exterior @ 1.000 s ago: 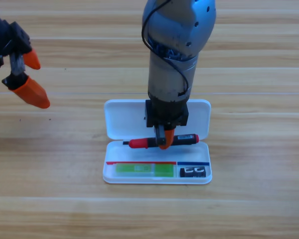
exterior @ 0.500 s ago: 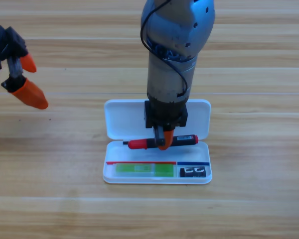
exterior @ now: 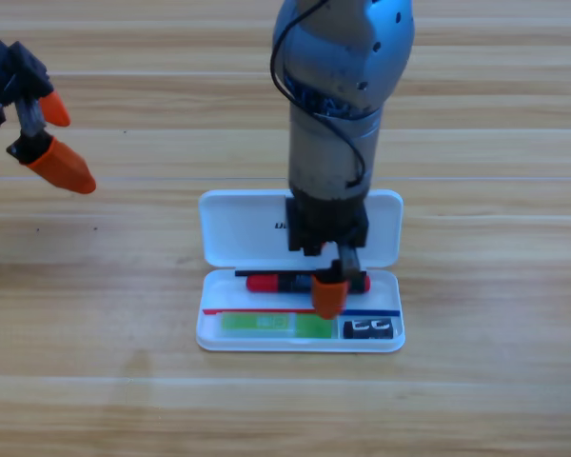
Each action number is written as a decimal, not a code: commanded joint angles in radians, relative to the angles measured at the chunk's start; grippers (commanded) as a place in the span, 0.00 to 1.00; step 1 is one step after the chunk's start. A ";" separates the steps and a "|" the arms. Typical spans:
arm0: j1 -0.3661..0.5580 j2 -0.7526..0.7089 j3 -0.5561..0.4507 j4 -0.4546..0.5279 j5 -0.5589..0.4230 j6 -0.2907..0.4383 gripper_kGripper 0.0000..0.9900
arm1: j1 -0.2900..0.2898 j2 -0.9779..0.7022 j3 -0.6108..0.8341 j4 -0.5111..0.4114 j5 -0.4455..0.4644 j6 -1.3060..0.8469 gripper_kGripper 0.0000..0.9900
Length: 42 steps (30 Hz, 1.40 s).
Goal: Clean up eraser and pencils
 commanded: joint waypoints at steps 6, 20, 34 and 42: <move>0.060 0.042 -0.033 -0.047 -0.040 -0.062 1.00 | -0.094 -0.694 0.362 0.031 0.344 0.022 0.90; 0.077 0.264 -0.223 -0.133 -0.143 -0.073 0.86 | -0.180 -1.033 0.896 -0.480 0.530 0.248 0.94; 0.067 0.354 -0.139 -0.300 -0.164 -0.065 0.18 | -0.162 -1.000 0.902 -0.480 0.537 0.249 0.94; 0.015 0.393 -0.110 -0.349 -0.147 -0.056 0.00 | -0.157 -0.997 0.905 -0.479 0.539 0.251 0.94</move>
